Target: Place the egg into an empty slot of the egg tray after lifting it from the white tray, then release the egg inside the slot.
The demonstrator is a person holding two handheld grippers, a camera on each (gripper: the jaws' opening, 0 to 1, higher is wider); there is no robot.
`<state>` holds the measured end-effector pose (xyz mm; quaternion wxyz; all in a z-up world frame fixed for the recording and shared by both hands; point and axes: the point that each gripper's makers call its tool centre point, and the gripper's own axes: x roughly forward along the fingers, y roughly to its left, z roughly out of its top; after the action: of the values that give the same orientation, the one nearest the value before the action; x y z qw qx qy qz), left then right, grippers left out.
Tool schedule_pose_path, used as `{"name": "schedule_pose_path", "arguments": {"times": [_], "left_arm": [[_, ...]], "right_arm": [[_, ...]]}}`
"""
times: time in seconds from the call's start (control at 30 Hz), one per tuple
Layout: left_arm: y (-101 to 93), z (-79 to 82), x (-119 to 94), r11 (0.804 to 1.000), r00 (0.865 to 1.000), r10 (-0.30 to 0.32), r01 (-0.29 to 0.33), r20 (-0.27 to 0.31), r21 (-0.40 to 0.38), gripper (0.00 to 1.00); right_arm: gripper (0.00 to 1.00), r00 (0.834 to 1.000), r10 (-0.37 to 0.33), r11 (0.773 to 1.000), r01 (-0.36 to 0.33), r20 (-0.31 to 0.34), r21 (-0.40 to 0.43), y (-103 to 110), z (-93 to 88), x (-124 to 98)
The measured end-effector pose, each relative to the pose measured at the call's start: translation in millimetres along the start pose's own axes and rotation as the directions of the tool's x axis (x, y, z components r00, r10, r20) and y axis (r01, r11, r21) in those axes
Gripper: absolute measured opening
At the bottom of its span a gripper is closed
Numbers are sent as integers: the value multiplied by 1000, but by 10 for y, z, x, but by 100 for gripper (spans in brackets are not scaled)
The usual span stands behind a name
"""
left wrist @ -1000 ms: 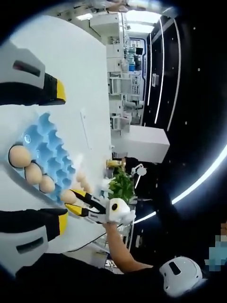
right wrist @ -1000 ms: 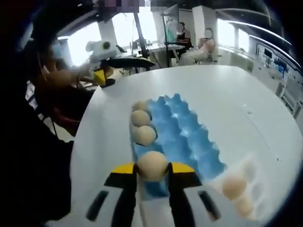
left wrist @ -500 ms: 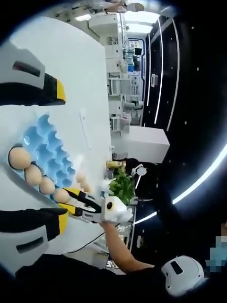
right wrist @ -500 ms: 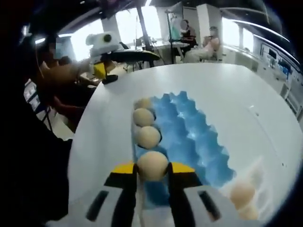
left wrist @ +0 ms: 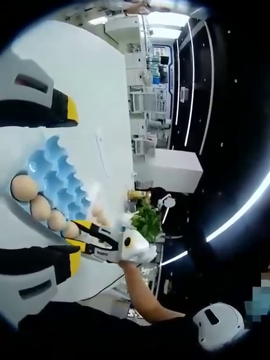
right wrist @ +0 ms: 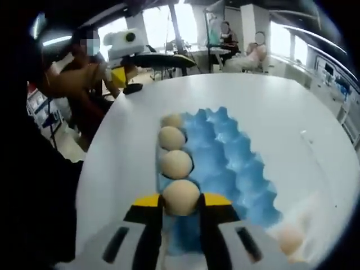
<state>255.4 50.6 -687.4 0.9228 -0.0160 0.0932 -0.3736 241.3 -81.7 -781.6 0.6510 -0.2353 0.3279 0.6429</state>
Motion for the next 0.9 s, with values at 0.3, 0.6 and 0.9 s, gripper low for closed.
{"name": "schedule_pose_path", "arguments": {"times": [0.3,0.6,0.9], "left_arm": [[-16,-2,-15,1000,1000,-10,10,-2,-5,82],[-52,6,-8,1000,1000,-16,16,3,5,84],[-40,10,-1,1000,1000,-16,16,6,6,84]], "right_arm": [[26,1000,-4,993,1,-29,-120,14,-15,48],[27,1000,3,995,-1,27,-99,26,-19,-4],[25,998,-32,998,36,63,-60,-34,-40,-191]]}}
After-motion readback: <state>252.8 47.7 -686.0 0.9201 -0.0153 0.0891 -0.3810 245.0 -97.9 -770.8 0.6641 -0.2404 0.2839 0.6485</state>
